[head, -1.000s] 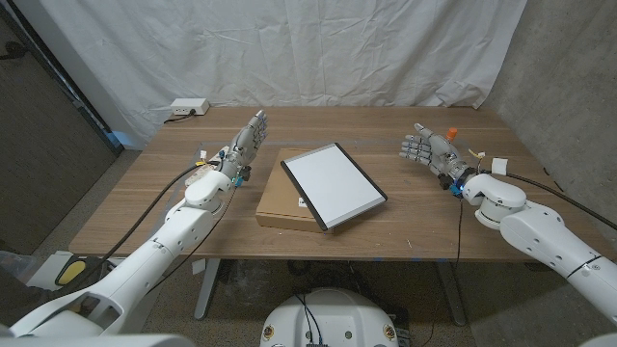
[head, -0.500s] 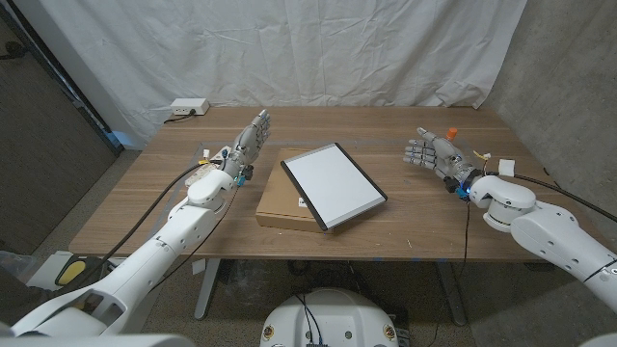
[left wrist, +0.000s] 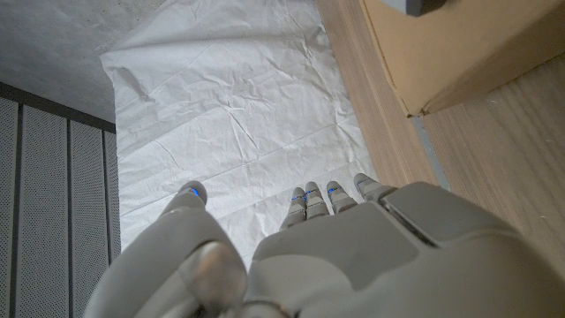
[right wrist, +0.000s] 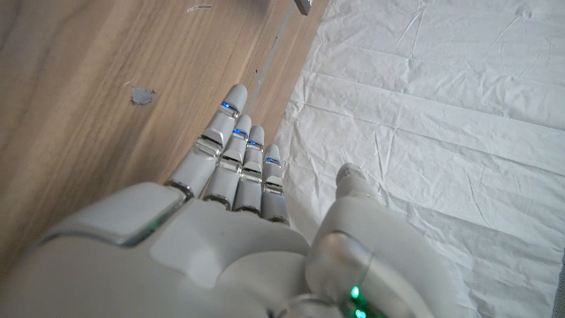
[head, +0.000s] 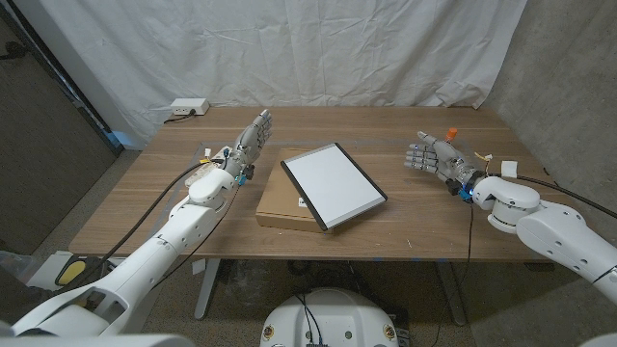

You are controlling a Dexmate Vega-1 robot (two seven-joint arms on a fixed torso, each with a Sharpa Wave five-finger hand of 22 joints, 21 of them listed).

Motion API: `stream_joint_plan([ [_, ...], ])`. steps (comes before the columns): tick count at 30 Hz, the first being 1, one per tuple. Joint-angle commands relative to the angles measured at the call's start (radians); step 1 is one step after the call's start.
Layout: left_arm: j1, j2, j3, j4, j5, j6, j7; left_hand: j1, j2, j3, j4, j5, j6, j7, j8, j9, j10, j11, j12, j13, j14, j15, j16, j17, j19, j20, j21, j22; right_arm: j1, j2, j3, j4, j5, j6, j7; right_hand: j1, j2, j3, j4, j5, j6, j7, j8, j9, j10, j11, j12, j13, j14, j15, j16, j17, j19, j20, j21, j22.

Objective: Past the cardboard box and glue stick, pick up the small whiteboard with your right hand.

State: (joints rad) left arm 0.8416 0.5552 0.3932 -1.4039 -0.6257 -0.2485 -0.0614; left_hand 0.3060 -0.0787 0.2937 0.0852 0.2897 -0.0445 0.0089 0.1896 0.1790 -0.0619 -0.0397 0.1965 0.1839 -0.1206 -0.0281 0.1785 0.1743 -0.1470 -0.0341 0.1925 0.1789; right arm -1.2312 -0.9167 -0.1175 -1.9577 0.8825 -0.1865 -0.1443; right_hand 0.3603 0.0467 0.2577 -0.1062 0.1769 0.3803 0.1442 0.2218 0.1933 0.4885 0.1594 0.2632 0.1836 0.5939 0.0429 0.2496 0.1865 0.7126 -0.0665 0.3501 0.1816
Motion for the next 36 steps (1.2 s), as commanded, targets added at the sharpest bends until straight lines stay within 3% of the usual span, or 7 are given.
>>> stream_joint_plan([
  [1, -0.012, 0.002, 0.004, 0.005, 0.000, 0.000, -0.012, 0.015, 0.001, -0.002, -0.002, 0.003, -0.009, 0.001, 0.003, 0.004, -0.009, 0.001, 0.002, 0.002, -0.001, 0.004, 0.007, 0.006, -0.011, -0.045, 0.004, 0.003, 0.005, -0.031, 0.001, -0.024, 0.028, -0.072, 0.001, 0.015, 0.001, 0.002, -0.007, 0.000, 0.013, 0.018, -0.001, 0.003, 0.028, 0.007, 0.002, 0.001, 0.033, 0.002, 0.010, 0.002, 0.038, -0.009, 0.014, 0.003],
  [7, -0.011, 0.008, 0.002, -0.005, 0.002, -0.002, -0.015, 0.015, 0.001, -0.003, -0.003, 0.003, -0.009, 0.001, 0.003, 0.004, -0.008, 0.001, 0.002, 0.002, -0.002, 0.006, 0.007, 0.006, -0.012, -0.042, 0.004, 0.003, 0.004, -0.046, 0.000, -0.034, 0.038, -0.098, 0.001, 0.015, -0.001, 0.000, -0.008, 0.000, 0.023, 0.021, -0.001, 0.003, 0.051, 0.002, 0.005, 0.000, 0.065, -0.009, 0.013, 0.002, 0.063, -0.014, 0.019, 0.003],
  [20, -0.009, 0.009, 0.001, -0.008, -0.001, -0.002, -0.018, 0.016, 0.002, -0.006, -0.003, 0.004, -0.010, 0.003, 0.002, 0.004, -0.011, 0.003, 0.001, 0.002, -0.003, 0.007, 0.006, 0.006, -0.013, -0.041, 0.005, 0.003, -0.016, -0.067, 0.011, -0.057, 0.049, -0.123, -0.006, 0.014, -0.002, -0.002, -0.008, 0.001, 0.022, 0.011, -0.004, 0.004, 0.057, -0.007, 0.001, 0.000, 0.077, -0.006, 0.008, 0.002, 0.072, -0.015, 0.017, 0.003],
  [22, -0.010, 0.009, 0.002, -0.007, 0.001, -0.003, -0.017, 0.016, 0.002, -0.006, -0.003, 0.004, -0.010, 0.002, 0.002, 0.004, -0.011, 0.003, 0.001, 0.002, -0.002, 0.006, 0.007, 0.006, -0.013, -0.041, 0.005, 0.003, -0.014, -0.070, 0.008, -0.059, 0.049, -0.130, -0.008, 0.012, -0.004, -0.004, -0.008, 0.001, 0.022, 0.014, -0.006, 0.004, 0.062, -0.004, 0.001, 0.000, 0.092, 0.001, 0.010, 0.002, 0.090, -0.011, 0.022, 0.003],
  [36, -0.005, -0.002, 0.001, 0.006, -0.002, -0.014, -0.014, 0.017, 0.003, -0.008, -0.003, 0.004, -0.014, 0.002, 0.001, 0.004, -0.013, 0.004, 0.001, 0.002, -0.005, 0.008, 0.006, 0.006, -0.015, -0.038, 0.005, 0.003, 0.020, -0.084, -0.018, -0.053, 0.057, -0.169, 0.007, 0.011, -0.004, -0.006, -0.007, 0.002, 0.012, 0.012, -0.013, 0.005, 0.068, -0.005, -0.004, 0.000, 0.125, -0.022, 0.009, 0.002, 0.112, -0.023, 0.024, 0.003],
])
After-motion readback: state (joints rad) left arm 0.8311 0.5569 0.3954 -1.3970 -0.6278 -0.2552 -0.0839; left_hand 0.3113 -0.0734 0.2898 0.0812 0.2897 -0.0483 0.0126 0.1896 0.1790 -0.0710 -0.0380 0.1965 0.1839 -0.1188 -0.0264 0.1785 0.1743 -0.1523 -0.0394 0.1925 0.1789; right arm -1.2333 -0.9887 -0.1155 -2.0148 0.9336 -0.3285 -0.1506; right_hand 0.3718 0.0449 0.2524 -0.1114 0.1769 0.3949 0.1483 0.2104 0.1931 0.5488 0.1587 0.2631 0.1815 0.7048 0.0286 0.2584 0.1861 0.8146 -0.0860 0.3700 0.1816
